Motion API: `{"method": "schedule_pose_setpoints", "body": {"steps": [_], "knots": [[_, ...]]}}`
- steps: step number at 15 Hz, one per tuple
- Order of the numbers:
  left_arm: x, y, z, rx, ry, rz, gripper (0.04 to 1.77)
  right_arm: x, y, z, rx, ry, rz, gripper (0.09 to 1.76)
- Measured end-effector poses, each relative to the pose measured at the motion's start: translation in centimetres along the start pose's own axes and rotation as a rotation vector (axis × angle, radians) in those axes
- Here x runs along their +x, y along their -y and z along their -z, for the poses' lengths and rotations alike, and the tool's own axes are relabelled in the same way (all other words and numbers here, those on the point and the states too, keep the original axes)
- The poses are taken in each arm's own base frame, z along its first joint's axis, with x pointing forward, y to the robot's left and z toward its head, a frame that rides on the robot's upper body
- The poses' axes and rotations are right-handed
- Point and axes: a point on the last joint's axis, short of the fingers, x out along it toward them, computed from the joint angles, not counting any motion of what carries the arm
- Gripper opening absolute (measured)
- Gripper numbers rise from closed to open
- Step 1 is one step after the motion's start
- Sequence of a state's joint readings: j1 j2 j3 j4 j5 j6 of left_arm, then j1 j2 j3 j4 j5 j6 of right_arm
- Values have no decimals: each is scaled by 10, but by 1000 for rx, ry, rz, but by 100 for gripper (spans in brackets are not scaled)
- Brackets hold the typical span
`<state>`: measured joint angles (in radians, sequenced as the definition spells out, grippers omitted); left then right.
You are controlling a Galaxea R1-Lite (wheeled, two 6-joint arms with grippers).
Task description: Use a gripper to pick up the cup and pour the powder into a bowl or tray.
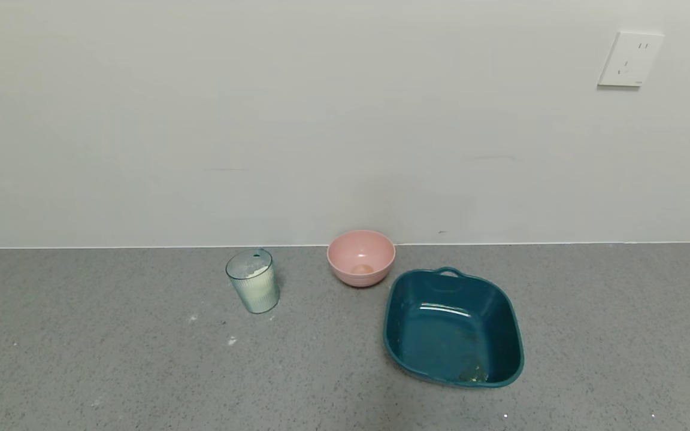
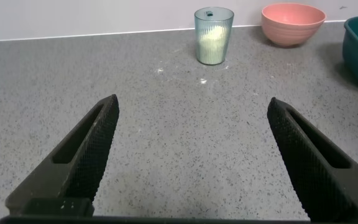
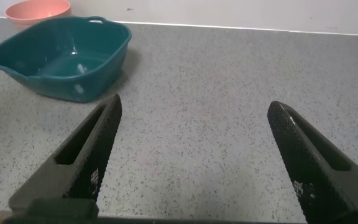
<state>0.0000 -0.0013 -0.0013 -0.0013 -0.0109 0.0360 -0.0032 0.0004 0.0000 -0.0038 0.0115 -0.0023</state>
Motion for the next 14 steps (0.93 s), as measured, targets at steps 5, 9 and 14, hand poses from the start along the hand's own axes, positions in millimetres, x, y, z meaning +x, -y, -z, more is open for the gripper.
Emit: {"method": "schedule_pose_setpoints", "body": {"steps": [5, 9, 14], "knots": [[0, 0, 0, 21, 0, 9, 172, 0, 0, 0, 0, 0, 0, 171], [-2, 0, -5, 27, 10, 26, 172, 0, 0, 0, 0, 0, 0, 171], [-5, -1, -60, 29, 73, 32, 172, 0, 0, 0, 0, 0, 0, 171]]}}
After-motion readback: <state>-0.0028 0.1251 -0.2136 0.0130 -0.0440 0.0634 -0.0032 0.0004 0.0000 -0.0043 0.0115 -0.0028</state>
